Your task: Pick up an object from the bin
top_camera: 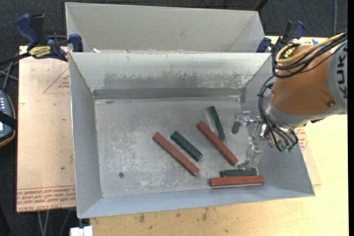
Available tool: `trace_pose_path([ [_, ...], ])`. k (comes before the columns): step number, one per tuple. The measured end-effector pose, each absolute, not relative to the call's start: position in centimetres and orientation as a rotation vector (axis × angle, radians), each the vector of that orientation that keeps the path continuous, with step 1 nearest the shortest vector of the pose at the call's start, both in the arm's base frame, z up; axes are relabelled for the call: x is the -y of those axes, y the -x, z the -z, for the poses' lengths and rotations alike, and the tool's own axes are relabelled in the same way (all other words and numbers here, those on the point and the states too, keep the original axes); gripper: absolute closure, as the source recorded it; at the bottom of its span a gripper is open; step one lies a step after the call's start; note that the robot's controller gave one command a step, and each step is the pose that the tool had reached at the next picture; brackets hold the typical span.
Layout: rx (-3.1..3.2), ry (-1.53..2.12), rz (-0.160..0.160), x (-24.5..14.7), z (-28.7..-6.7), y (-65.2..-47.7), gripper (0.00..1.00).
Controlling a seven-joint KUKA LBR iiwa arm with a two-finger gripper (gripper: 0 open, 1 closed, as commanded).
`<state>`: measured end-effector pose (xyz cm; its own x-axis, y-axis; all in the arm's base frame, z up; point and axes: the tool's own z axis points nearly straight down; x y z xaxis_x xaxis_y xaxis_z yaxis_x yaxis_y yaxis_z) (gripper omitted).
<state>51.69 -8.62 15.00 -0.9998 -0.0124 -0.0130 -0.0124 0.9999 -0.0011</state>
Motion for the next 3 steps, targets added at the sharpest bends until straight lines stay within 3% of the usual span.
trace_pose_path([
  [1, -3.132, 0.222, 0.0, 8.2, -10.3, -51.2, 0.0],
  [2, -3.132, -0.051, -0.002, 4.0, -7.2, -48.8, 1.0],
  [3, -3.125, -0.051, 0.0, 4.1, -7.2, -49.0, 0.0],
])
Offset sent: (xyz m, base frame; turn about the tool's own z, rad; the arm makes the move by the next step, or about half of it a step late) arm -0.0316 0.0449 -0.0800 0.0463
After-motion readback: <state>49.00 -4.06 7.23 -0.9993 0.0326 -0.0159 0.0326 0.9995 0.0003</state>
